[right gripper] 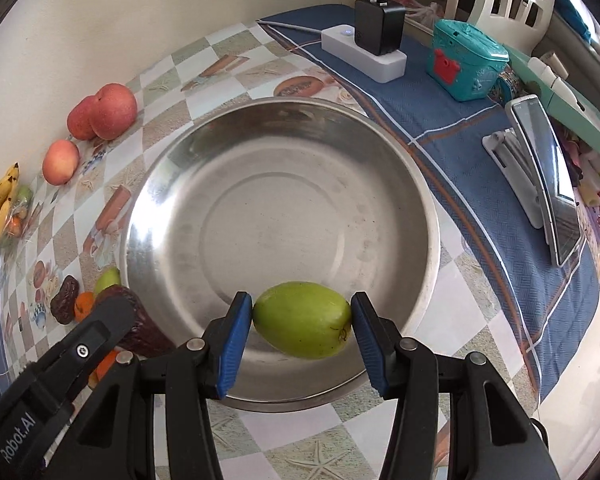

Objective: Organize fruits
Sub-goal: 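Carry the date and green fruit in both tools over the steel plate, then open the left tool to drop the date while the right tool releases the green fruit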

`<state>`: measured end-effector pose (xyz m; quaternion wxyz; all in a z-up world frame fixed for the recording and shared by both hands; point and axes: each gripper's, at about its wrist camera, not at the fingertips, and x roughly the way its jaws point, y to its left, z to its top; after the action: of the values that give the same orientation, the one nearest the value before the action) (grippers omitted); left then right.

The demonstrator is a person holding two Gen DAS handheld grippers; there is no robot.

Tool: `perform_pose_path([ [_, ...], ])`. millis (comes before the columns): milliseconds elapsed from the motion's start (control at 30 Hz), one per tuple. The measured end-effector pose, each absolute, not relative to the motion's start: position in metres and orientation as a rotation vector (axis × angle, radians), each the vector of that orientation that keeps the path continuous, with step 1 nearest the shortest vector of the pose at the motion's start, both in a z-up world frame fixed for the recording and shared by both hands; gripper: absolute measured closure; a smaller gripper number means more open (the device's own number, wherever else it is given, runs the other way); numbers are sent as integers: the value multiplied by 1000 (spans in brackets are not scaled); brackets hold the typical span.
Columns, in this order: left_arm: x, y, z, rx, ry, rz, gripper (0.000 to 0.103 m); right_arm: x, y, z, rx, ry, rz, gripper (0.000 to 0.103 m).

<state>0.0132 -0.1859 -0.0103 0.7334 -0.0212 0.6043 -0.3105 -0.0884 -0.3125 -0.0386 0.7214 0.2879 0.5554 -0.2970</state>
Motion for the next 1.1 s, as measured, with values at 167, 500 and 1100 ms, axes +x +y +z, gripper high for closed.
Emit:
perform_pose_path([
  [167,13,-181,-13,-49,1342,-670,67,-87,-312,-41,638,1242,-647,50],
  [500,16,-168,-13,-40,1353,-616,67,-85,-310,-42,610,1262,-651,50],
  [1100,29,-108,-12,37,1291,-339,0,-83,-294,-33,493,1258,-622,38],
])
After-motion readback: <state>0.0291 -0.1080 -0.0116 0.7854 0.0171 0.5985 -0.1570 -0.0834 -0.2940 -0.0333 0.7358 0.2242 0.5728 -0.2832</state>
